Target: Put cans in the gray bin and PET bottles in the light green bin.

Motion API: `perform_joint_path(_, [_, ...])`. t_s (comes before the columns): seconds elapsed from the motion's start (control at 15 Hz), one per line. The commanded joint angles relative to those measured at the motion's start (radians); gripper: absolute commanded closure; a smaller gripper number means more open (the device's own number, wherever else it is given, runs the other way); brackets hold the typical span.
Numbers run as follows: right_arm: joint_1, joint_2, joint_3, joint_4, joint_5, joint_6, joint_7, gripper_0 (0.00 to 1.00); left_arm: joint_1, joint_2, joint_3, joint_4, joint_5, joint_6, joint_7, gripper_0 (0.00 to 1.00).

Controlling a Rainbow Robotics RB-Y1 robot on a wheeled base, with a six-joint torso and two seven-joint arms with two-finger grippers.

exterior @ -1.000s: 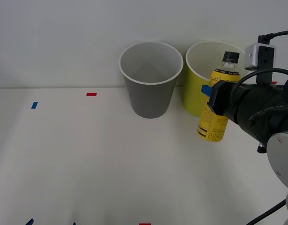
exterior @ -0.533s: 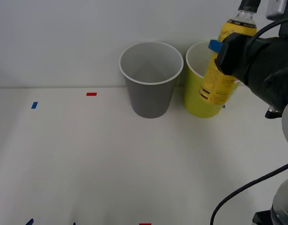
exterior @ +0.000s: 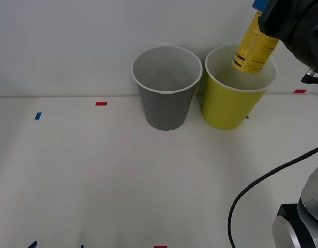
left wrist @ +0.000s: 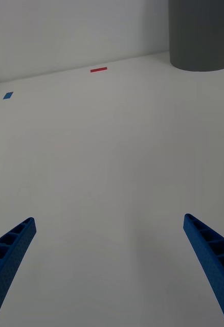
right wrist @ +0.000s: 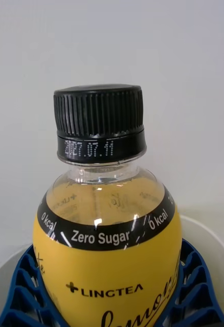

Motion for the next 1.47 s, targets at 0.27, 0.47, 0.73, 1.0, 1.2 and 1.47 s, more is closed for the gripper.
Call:
perform_joint_path(0.27, [0.002,0.000,0.002,0.221,0.090,-0.285,0.019,1.00,0.000,0.000,0.000,0.000,0.000,0.000,0.000,0.00])
perform_joint_path(0.47, [0.002,0.000,0.005,0.322,0.150,-0.424,0.028,1.00,0.000,0.000,0.000,0.000,0.000,0.000,0.000,0.00])
perform_joint_path(0.73, [0.005,-0.001,0.037,0.389,0.247,-0.485,0.033,1.00,0.000,0.000,0.000,0.000,0.000,0.000,0.000,0.00])
perform_joint_path(1.0, [0.087,-0.011,0.086,0.429,0.268,-0.635,0.011,1.00,0.000,0.000,0.000,0.000,0.000,0.000,0.000,0.00])
perform_joint_path(1.2, [0.097,-0.035,0.105,0.432,0.262,-0.637,-0.005,1.00,0.000,0.000,0.000,0.000,0.000,0.000,0.000,0.00])
perform_joint_path(1.47, [0.096,-0.047,0.099,0.434,0.260,-0.640,-0.035,1.00,0.000,0.000,0.000,0.000,0.000,0.000,0.000,0.00])
